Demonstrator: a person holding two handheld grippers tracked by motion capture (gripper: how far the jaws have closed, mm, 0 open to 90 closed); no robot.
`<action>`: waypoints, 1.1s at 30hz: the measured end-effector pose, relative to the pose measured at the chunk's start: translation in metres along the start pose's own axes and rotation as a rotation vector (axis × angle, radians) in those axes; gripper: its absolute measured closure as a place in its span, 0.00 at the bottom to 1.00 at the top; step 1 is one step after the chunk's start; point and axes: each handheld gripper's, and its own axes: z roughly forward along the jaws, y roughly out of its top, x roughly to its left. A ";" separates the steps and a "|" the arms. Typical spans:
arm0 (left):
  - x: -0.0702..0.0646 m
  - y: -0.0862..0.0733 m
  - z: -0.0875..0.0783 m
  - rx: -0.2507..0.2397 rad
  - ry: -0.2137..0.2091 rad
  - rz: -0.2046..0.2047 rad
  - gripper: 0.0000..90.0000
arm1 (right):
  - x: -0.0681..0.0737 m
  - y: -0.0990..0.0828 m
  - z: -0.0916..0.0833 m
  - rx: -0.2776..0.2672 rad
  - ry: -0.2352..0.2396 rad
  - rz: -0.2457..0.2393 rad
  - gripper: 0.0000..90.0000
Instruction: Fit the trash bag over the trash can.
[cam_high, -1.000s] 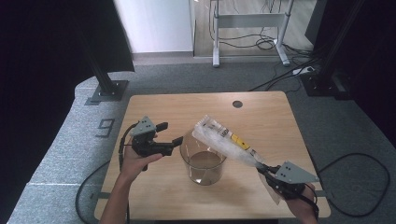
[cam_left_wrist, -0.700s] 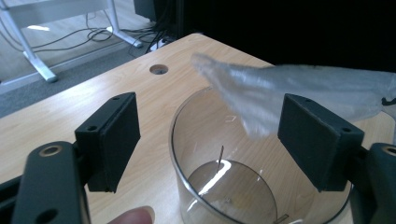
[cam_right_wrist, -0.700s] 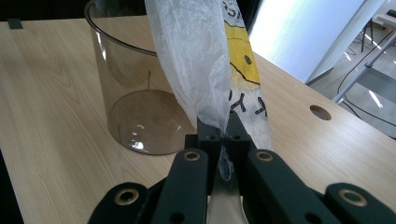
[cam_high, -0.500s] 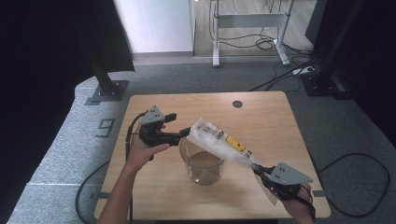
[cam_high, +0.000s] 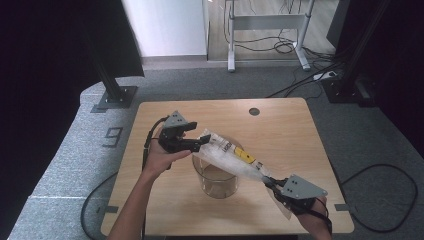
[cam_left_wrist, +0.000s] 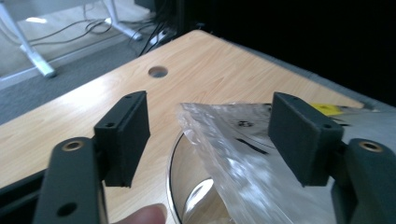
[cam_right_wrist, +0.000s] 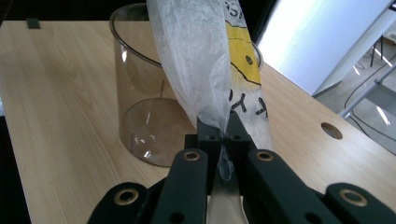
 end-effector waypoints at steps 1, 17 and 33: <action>0.000 -0.001 0.002 0.004 -0.006 0.003 0.35 | 0.001 0.000 0.000 -0.001 0.002 -0.011 0.98; -0.010 -0.025 0.032 0.131 0.002 0.055 0.41 | -0.001 -0.002 0.000 0.017 -0.037 -0.003 0.97; -0.016 -0.008 0.017 0.062 -0.012 0.057 0.38 | -0.005 -0.005 -0.010 0.034 -0.081 0.003 0.97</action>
